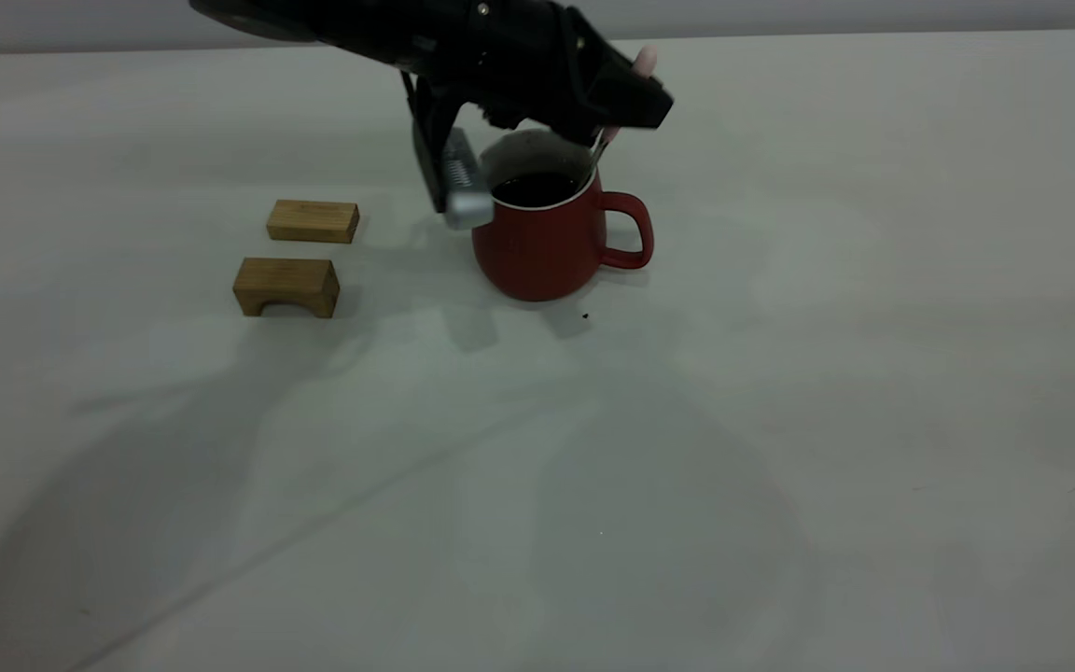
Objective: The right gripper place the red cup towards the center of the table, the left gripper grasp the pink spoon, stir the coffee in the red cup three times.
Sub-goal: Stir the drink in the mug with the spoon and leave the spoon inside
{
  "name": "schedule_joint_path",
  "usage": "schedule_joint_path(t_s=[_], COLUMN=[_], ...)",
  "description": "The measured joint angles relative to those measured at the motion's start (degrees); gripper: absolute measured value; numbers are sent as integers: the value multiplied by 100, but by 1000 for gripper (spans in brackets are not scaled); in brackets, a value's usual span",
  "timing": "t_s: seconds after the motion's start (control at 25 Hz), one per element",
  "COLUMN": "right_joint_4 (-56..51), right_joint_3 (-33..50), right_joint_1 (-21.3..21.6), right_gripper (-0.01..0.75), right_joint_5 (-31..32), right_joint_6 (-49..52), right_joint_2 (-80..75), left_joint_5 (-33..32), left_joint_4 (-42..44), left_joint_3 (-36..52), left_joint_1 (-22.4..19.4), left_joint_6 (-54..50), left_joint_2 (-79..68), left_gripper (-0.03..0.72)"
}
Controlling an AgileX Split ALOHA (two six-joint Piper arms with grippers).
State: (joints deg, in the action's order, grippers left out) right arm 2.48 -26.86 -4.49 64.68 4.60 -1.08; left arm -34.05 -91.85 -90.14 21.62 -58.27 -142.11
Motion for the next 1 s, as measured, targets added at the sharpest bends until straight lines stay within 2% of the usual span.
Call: schedule_joint_path(t_s=[0.24, 0.48, 0.64, 0.84, 1.0], right_joint_4=[0, 0, 0, 0, 0], right_joint_3=[0, 0, 0, 0, 0], right_joint_1=[0, 0, 0, 0, 0], right_gripper=[582, 582, 582, 582, 582], right_joint_5=[0, 0, 0, 0, 0], right_joint_6=[0, 0, 0, 0, 0], right_joint_2=[0, 0, 0, 0, 0], left_joint_5=[-75, 99, -71, -566, -633], left_joint_4=[323, -506, -618, 161, 986], left_joint_3=[-6, -191, -225, -229, -229], left_joint_1=[-357, -317, -188, -196, -461], left_joint_6=[-778, -319, -72, -488, -1025], left_joint_2=[0, -114, -206, -210, -169], left_gripper=[133, 133, 133, 133, 133])
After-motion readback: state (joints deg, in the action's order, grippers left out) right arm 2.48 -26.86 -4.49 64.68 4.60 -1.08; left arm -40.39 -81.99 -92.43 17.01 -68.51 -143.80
